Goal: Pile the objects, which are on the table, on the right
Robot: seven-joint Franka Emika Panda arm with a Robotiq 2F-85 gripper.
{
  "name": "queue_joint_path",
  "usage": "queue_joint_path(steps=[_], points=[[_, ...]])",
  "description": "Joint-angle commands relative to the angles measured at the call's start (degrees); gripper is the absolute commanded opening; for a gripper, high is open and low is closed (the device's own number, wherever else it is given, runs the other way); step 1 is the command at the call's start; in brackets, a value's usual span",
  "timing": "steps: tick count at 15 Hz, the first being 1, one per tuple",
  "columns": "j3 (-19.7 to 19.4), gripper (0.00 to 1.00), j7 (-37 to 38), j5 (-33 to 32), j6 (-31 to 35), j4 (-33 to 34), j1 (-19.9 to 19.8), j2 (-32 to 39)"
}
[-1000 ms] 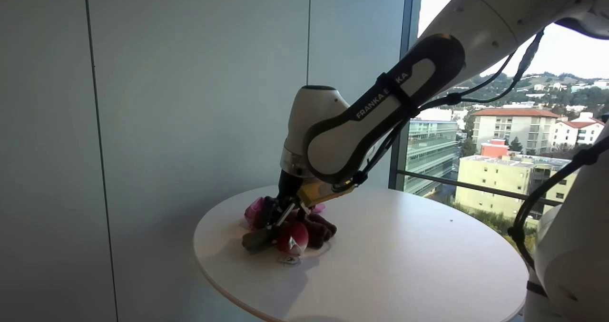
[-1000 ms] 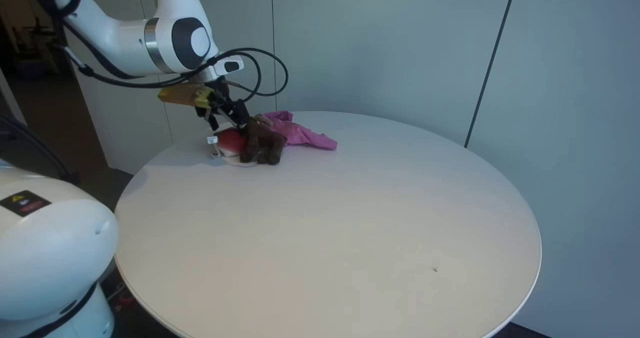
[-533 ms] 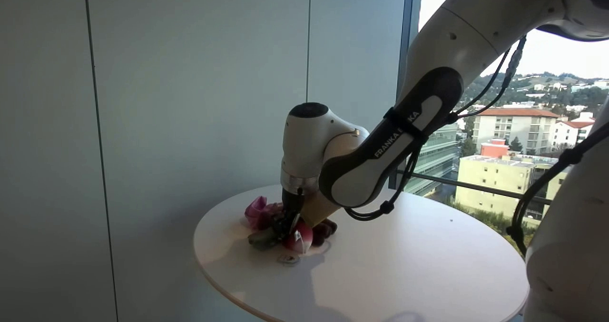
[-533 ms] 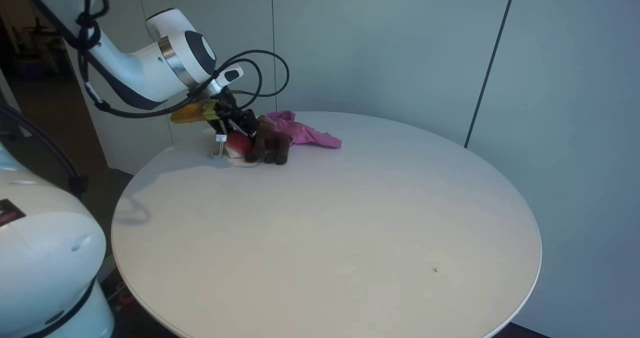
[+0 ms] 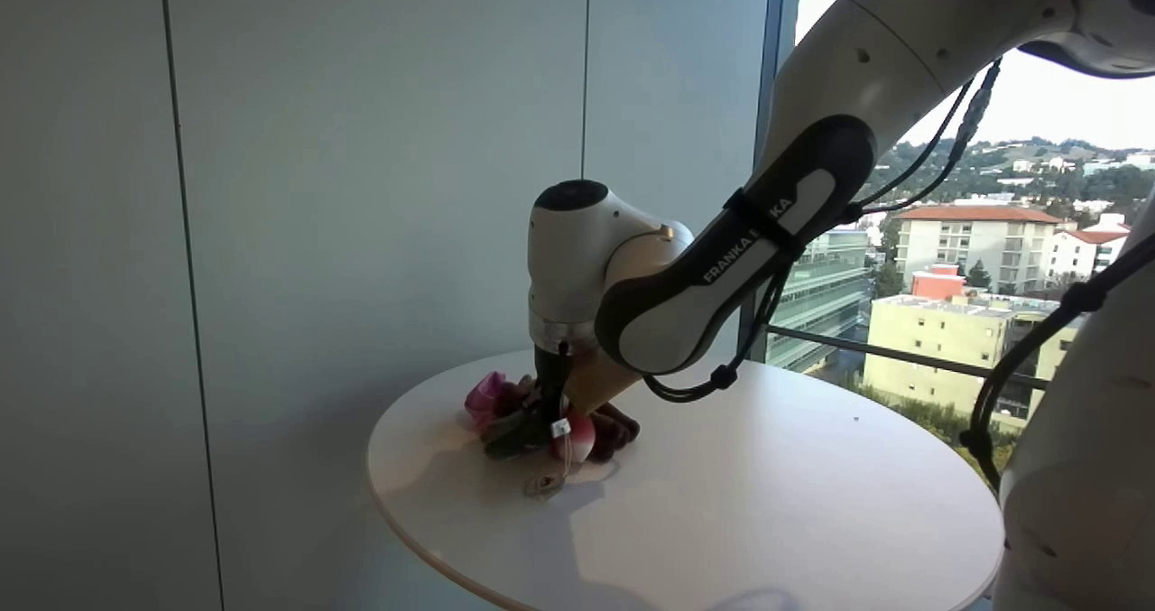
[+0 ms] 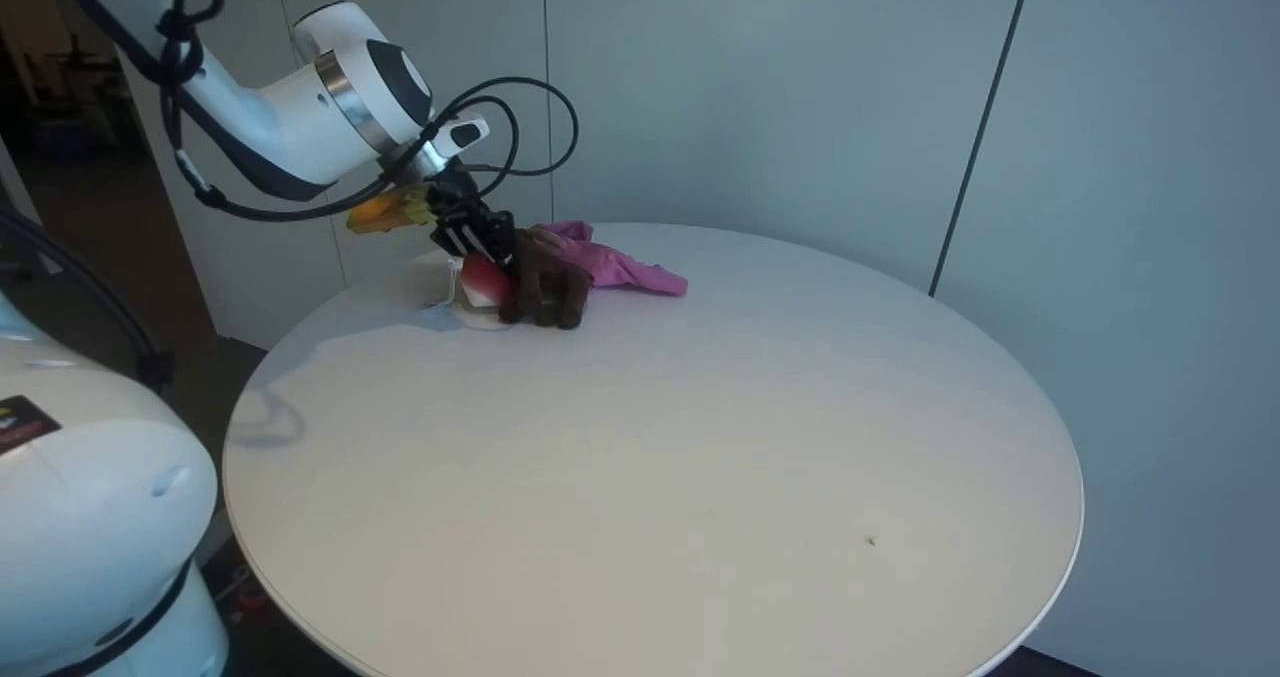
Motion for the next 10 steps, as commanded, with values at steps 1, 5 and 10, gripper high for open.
queue_joint_path(steps=[1,5,10], points=[[-3.9,0.1,-0.6,1.1,-2.4,4.7,0.2,-3.8],[-6.3,0.1,3.3,-7.0,-1.3,10.6,-4.8,-6.3],[-3.7,0.1,16.5,-29.1,-2.7,11.4,-13.9,-5.8]])
